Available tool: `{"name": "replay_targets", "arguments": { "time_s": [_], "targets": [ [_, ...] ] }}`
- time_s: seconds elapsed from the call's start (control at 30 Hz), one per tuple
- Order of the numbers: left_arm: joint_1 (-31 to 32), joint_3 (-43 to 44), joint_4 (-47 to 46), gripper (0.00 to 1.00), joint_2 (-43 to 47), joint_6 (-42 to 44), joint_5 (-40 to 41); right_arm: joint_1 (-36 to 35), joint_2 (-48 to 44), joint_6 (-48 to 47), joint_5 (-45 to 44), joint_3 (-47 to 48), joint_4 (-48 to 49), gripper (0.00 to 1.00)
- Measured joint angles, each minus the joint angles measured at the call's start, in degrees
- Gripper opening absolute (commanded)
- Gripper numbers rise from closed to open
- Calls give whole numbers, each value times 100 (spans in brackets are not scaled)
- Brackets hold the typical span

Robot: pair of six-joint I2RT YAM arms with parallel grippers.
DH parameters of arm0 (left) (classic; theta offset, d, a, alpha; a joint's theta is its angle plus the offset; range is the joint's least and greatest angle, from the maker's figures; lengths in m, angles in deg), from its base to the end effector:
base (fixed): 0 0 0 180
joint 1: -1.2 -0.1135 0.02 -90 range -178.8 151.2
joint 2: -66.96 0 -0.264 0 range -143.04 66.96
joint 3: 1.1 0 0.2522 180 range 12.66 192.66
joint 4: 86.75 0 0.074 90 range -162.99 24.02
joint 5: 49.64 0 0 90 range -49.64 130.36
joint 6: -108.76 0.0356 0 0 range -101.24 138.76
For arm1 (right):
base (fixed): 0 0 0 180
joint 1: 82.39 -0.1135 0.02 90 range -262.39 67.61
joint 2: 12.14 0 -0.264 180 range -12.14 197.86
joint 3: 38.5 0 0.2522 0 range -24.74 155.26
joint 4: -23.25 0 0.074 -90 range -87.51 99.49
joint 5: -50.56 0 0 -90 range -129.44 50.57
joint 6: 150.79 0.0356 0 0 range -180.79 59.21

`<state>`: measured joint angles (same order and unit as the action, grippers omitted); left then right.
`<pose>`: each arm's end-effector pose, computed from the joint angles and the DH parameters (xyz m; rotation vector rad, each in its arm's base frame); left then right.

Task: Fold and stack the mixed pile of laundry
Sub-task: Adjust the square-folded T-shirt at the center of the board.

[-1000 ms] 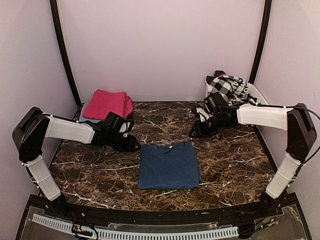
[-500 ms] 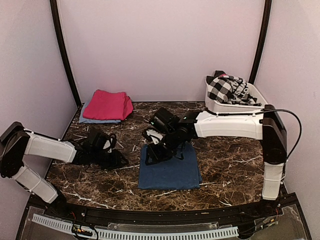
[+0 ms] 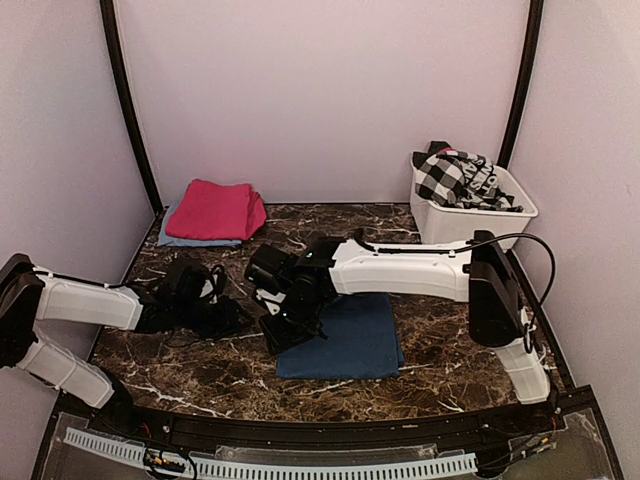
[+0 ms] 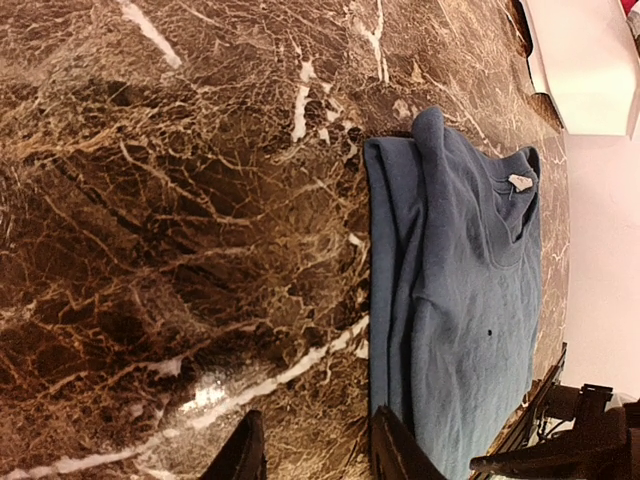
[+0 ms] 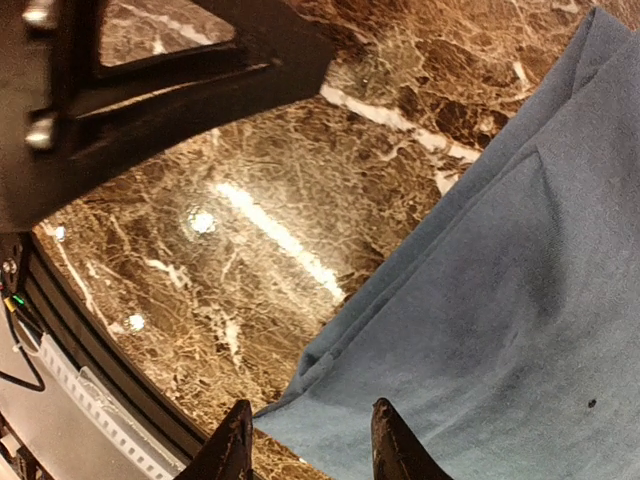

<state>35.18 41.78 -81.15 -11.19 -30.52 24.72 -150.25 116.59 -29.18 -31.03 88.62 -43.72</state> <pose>0.2049 -0.1497 0.1554 -0.1762 2.4833 -1.0095 0.1750 0.4439 0.2107 -0.9592 2.7981 0.5674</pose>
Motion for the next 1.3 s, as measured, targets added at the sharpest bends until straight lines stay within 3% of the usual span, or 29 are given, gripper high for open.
{"name": "replay_targets", "arguments": {
  "time_s": [0.2, 0.43, 0.9, 1.13, 1.3],
  "targets": [
    [0, -90, -33, 36, 131, 4, -2, -4, 400, 22, -188, 201, -315, 34],
    [0, -122, -136, 34, 136, 46, -87, -4, 527, 101, -323, 223, -433, 0],
    [544, -122, -1137, 12, -645, 79, -678, -2, 26, 330, -380, -640, 216, 0],
    [796, -122, -1665, 10, -1067, -35, -870, -2, -146, 413, -400, -778, 402, 0],
    [872, -122, -1810, 15, -1252, -96, -907, -2, -146, 426, -398, -811, 437, 0]
  ]
}}
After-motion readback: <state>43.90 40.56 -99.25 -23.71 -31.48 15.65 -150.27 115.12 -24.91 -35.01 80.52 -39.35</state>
